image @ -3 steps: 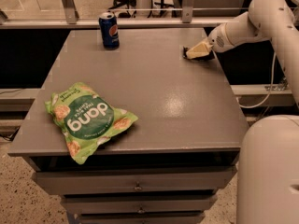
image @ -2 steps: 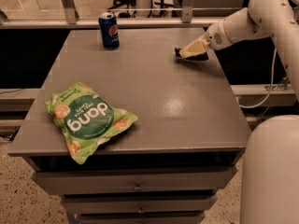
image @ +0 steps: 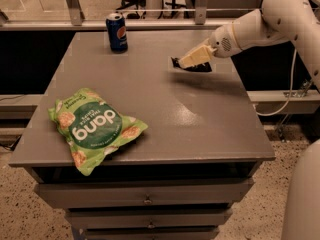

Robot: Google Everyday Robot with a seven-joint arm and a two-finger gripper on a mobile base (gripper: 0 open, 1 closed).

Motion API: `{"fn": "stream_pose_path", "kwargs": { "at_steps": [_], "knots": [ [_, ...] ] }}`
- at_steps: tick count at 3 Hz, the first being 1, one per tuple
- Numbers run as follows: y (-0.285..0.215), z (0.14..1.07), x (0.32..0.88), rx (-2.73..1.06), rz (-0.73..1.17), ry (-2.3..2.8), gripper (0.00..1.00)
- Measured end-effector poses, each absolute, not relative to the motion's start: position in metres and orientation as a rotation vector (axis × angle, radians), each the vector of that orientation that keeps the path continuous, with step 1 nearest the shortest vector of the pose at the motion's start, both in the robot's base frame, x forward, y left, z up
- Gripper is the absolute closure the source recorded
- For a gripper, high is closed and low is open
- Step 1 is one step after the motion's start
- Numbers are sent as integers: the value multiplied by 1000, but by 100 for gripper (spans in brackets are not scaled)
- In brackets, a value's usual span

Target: Move rxbar chocolate near green rice chip bag

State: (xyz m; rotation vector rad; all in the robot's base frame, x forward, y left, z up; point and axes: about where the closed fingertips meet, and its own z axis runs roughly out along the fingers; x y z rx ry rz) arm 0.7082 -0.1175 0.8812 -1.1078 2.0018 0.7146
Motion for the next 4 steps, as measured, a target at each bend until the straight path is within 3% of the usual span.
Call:
{"fn": "stream_pose_path", "kwargs": {
  "at_steps": [1,3,4],
  "knots": [
    [-86,879,671,-1117,805,1983,100],
    [-69,860,660,-1141,852,2012,100],
    [-60,860,652,-1162,844,2022,85]
  ]
}}
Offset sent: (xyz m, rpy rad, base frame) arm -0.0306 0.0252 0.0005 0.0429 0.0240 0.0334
